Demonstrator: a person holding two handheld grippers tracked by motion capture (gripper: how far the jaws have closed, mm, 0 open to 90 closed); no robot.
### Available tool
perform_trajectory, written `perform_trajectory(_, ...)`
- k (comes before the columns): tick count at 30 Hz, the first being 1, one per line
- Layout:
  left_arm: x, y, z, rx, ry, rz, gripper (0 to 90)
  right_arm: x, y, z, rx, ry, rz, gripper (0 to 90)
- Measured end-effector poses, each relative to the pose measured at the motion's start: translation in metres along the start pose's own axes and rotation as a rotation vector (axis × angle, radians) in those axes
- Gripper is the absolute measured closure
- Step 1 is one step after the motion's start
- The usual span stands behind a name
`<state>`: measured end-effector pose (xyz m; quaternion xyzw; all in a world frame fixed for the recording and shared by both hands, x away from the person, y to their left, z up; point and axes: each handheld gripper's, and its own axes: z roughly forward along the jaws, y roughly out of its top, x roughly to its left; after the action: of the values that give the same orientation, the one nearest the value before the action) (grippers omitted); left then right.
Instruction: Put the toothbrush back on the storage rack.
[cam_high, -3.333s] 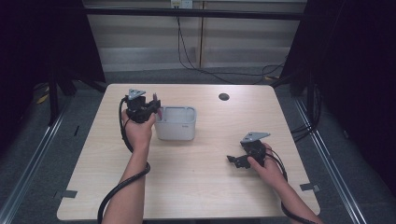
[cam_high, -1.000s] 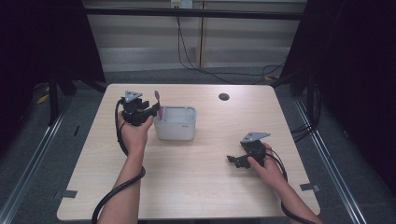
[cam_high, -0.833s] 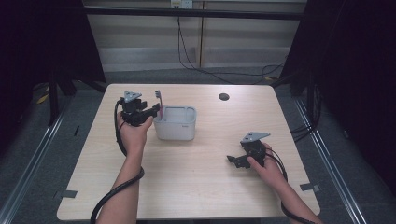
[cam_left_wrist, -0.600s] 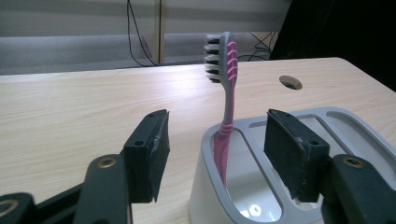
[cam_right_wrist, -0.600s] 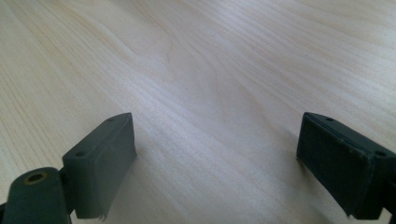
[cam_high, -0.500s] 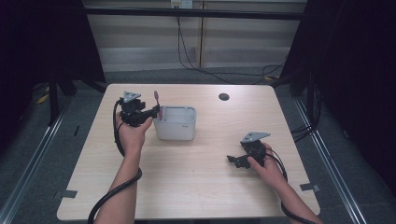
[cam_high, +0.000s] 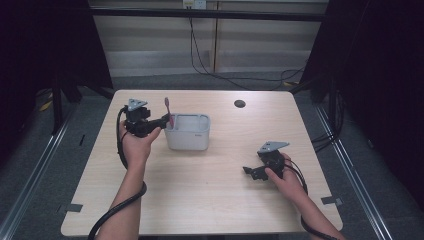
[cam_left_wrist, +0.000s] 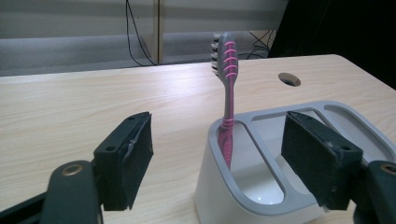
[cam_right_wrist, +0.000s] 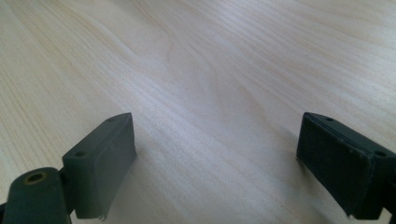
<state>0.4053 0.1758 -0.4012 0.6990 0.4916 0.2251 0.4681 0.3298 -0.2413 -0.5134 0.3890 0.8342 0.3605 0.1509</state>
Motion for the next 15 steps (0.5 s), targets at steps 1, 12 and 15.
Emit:
perform_trajectory(1,0.001,0.0,-0.001,0.0,-0.002,0.002,24.3,0.0,0.0,0.0,0.0,0.0,0.0,11.1)
perform_trajectory(12,0.008,-0.009,-0.01,0.015,-0.037,0.001,22.7,0.0,0.0,0.0,0.0,0.0,0.0,11.1)
perform_trajectory(15,0.01,-0.011,-0.014,0.015,-0.039,0.002,22.7,0.0,0.0,0.0,0.0,0.0,0.0,11.1)
